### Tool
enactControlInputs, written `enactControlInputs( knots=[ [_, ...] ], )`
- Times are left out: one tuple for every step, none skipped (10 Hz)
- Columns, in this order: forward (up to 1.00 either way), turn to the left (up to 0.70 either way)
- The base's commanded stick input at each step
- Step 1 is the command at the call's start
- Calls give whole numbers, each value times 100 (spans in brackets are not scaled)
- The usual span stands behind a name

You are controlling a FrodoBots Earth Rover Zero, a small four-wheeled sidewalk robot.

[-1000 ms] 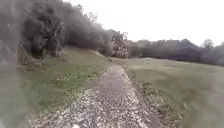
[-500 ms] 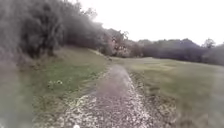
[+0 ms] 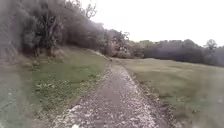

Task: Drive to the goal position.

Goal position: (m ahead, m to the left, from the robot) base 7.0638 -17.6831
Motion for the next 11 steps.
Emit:
enactControlInputs(
  knots=[
    [85,1],
    [85,1],
    [85,1],
    [85,1],
    [85,1],
    [85,1],
    [85,1],
    [85,1],
    [85,1],
    [85,1],
    [85,1]
  ],
)
